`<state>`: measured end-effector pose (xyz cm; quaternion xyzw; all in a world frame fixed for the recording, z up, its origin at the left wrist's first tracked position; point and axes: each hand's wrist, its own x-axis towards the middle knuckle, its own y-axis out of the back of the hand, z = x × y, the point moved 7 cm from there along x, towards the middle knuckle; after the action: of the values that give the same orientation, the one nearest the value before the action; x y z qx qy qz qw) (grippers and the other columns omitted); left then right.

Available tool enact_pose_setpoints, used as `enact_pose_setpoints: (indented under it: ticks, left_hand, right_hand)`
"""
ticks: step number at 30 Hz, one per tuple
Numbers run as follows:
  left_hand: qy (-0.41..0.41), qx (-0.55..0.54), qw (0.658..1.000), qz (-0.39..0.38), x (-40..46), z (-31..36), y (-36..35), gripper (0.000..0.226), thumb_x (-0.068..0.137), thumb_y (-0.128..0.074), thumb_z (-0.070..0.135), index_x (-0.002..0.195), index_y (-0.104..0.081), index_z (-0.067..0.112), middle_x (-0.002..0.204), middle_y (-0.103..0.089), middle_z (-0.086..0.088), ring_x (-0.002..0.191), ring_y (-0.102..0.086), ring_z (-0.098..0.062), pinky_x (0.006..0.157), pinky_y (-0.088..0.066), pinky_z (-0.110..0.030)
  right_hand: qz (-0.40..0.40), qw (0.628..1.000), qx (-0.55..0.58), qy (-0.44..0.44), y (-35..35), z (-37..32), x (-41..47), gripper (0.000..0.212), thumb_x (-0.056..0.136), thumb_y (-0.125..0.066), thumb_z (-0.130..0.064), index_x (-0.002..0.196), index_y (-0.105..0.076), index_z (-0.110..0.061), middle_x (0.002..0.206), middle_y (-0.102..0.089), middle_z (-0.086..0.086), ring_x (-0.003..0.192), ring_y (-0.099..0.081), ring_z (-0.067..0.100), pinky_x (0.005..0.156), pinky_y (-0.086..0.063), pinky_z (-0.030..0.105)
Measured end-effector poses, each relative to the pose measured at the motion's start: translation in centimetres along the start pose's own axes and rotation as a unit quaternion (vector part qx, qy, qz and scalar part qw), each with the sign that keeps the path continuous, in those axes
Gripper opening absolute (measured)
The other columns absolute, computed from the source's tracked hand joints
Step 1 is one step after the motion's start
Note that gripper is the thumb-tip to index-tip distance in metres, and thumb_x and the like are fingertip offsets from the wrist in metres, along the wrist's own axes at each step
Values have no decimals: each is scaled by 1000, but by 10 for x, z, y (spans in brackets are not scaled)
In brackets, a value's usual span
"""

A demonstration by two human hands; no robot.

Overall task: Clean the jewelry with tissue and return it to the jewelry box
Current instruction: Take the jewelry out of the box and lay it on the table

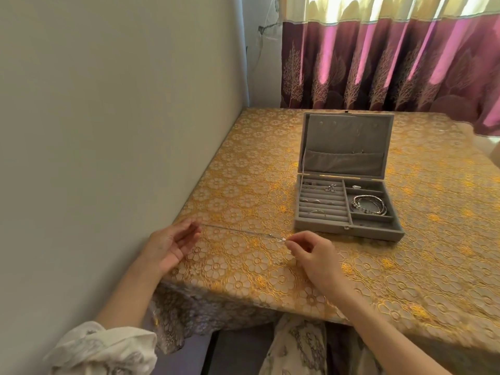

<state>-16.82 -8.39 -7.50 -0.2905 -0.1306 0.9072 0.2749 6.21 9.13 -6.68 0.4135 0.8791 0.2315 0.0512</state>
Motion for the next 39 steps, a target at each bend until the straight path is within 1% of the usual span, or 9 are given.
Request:
enact_pose_setpoints:
  ticks: [3, 5, 7, 11, 17, 26, 34, 37, 39]
  left_hand:
    - [-22, 39, 999, 18, 6, 1, 10, 16, 85, -57, 4, 98, -63, -4, 83, -69, -13, 67, -67, -16, 54, -56, -20]
    - [-63, 124, 989, 52, 8, 5, 13, 16, 87, -56, 5, 100, -62, -2, 85, -68, -12, 70, -64, -16, 52, -54, -17]
    - [-138, 294, 940, 106, 8, 15, 14, 17, 88, -57, 9, 102, -62, 1, 88, -68, -8, 72, -61, -15, 54, -51, -17]
    - [-237, 513, 809, 163, 1, 27, 4, 17, 89, -59, 23, 98, -66, 10, 93, -65, 0, 85, -57, -15, 71, -41, -23]
    - [-295, 583, 736, 179, 4, 20, -1, 16, 89, -58, 17, 94, -67, 5, 96, -62, -11, 85, -49, -17, 78, -37, -27]
    - [-294, 623, 704, 169, 5, 20, -2, 16, 89, -59, 20, 96, -63, 7, 95, -59, -8, 90, -52, -21, 82, -42, -33]
    - [-259, 664, 683, 158, -2, 16, -9, 41, 91, -52, 30, 125, -51, 7, 119, -55, -12, 111, -49, -26, 98, -39, -40]
    - [-315, 667, 668, 99, -16, 1, -44, 44, 92, -49, 32, 131, -45, 12, 131, -48, -3, 123, -43, -18, 105, -35, -34]
    - [-377, 651, 658, 38, -27, -12, -79, 38, 91, -51, 26, 127, -49, 13, 127, -50, 1, 120, -42, -9, 104, -32, -26]
  right_hand:
    - [15, 998, -53, 40, -5, 1, 0, 8, 85, -63, -16, 91, -66, -19, 85, -60, -11, 80, -56, 1, 71, -45, 12]
    - [37, 993, -86, 69, -8, 3, -1, 7, 83, -67, -16, 89, -68, -18, 87, -57, -12, 83, -56, 8, 76, -48, 23]
    - [71, 983, -138, 95, -9, 5, -1, 7, 78, -72, -17, 85, -70, -19, 86, -55, -11, 84, -52, 12, 76, -47, 35]
    - [105, 971, -197, 85, -9, 6, 1, 6, 76, -74, -21, 81, -72, -21, 83, -57, -7, 84, -43, 11, 76, -39, 34]
    - [99, 968, -221, 71, -11, 10, 2, 5, 78, -71, -23, 83, -70, -21, 85, -57, -5, 88, -45, 14, 75, -34, 31]
    - [102, 957, -256, 90, -13, 8, 0, 6, 78, -70, -24, 82, -68, -21, 87, -59, -4, 87, -48, 16, 73, -32, 29]
    - [65, 969, -221, 94, -8, 12, -4, 13, 81, -67, -22, 94, -68, -20, 95, -59, -4, 94, -47, 15, 82, -37, 30]
    - [35, 982, -160, 92, 2, 9, -5, 16, 86, -61, -19, 102, -65, -17, 99, -58, -7, 93, -50, 8, 84, -42, 23]
    - [27, 989, -118, 87, 16, 5, -3, 16, 88, -59, -16, 104, -63, -17, 99, -57, -8, 89, -53, 4, 80, -46, 19]
